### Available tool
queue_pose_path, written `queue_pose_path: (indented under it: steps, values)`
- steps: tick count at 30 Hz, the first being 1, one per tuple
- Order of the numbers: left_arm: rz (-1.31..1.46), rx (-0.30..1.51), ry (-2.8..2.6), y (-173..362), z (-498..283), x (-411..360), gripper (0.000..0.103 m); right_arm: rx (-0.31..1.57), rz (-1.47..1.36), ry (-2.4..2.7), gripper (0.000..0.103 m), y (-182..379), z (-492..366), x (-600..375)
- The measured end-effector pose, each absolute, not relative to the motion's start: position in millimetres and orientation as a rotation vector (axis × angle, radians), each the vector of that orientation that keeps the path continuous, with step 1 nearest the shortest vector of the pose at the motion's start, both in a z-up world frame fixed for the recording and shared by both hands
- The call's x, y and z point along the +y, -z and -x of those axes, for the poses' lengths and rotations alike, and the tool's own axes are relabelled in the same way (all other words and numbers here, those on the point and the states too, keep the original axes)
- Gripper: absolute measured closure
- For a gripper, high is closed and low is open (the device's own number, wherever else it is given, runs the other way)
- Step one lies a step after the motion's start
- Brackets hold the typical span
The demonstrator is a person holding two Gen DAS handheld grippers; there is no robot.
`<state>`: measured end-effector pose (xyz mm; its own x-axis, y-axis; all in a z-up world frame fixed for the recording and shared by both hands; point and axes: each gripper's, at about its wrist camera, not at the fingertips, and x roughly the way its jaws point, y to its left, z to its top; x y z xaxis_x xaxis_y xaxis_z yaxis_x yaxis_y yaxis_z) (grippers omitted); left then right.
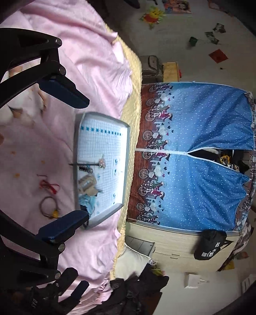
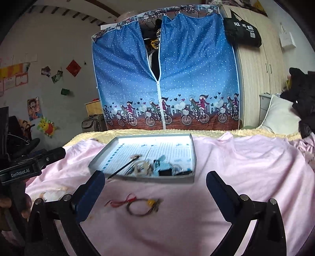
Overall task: Organize jewelry
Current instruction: 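Withdraw both tools from the tray back over the red cord and hair tie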
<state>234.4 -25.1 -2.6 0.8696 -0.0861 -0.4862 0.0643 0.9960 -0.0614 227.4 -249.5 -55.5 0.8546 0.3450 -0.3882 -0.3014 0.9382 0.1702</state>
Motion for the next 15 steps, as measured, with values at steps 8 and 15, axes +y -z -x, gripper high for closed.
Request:
queue_pose_path:
  steps: [8,15]
  values:
    - [-0.045,0.484,0.070,4.8,-186.8,-21.5,0.002,0.341,-0.134,-0.291,0.000,47.1,-172.8,-252.7]
    - [-0.085,0.509,0.070,14.7,-167.6,-21.3,0.002,0.399,-0.074,-0.288,0.000,58.1,-161.4,-237.1]
